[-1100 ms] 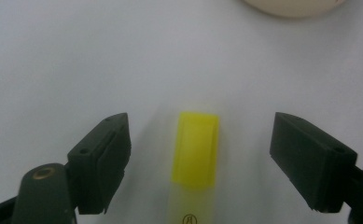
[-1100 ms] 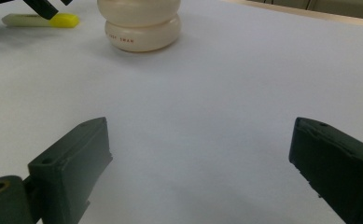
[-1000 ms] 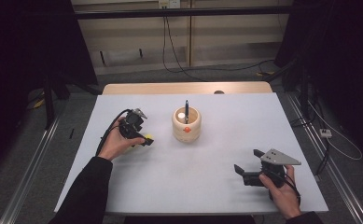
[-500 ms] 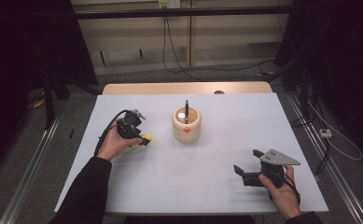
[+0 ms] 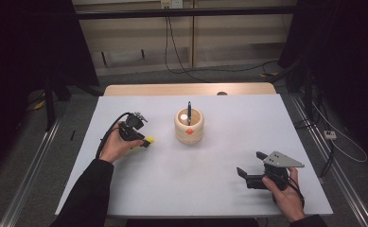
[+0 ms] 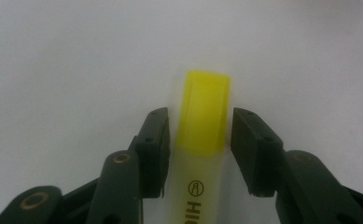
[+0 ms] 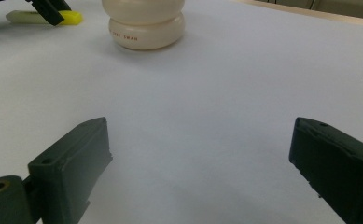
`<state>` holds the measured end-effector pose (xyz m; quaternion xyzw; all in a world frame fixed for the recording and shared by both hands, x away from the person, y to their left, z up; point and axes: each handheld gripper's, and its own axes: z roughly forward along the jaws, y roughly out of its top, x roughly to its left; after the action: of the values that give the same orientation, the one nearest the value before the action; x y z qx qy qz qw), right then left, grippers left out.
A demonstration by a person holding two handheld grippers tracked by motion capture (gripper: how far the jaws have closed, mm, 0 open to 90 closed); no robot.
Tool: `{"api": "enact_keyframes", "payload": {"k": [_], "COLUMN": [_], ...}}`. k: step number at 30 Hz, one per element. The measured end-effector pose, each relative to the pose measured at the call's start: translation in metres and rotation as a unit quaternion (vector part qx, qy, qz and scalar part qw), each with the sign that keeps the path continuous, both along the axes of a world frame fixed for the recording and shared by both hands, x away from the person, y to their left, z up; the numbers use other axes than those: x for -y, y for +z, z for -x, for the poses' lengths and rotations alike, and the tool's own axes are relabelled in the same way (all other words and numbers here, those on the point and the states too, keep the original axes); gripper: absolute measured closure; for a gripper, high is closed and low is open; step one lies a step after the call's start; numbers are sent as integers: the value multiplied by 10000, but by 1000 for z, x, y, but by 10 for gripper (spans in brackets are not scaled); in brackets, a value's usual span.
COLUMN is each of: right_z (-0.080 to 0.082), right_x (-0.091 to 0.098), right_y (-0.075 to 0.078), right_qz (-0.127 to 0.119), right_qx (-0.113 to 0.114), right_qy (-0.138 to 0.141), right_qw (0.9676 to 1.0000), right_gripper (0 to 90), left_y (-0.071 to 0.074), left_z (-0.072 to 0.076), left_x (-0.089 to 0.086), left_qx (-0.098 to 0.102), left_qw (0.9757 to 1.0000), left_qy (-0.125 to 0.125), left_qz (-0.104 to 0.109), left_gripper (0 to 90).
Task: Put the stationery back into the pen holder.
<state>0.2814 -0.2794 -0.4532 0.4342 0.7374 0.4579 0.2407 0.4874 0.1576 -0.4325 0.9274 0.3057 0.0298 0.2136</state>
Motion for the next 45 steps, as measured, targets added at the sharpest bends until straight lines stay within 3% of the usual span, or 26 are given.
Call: {"api": "enact_keyframes", "payload": {"k": [5,11,16,19,23,29,35,45], "right_z": [0,0,0,0,1,1,1,1], "right_x": [0,0,0,-1,-1,0,-1,-1], "right_y": [0,0,0,0,0,0,0,-1], "right_qz": [14,29,33,32,38,34,32,29], "right_qx": [18,21,16,14,0,-3,9,4], "right_qy": [8,22,29,32,46,45,67,89], "right_qw": [10000,10000,10000,10000,10000,10000,10000,10000], "right_gripper": [51,51,51,51,51,51,51,51], "left_y": [1,0,0,0,1,0,1,3], "left_z": [0,-1,0,1,1,2,3,3], "left_x": [3,1,2,2,3,1,-1,-11], "left_qx": [36,0,29,19,57,48,36,49], "left_qw": [9997,9999,9997,9999,9995,9999,9999,9995], "left_qy": [-91,-38,-114,-33,-117,-3,-38,130], "left_qz": [-238,-129,-225,-145,-277,-124,-101,295], "left_gripper": [603,618,637,661,673,673,674,674]}}
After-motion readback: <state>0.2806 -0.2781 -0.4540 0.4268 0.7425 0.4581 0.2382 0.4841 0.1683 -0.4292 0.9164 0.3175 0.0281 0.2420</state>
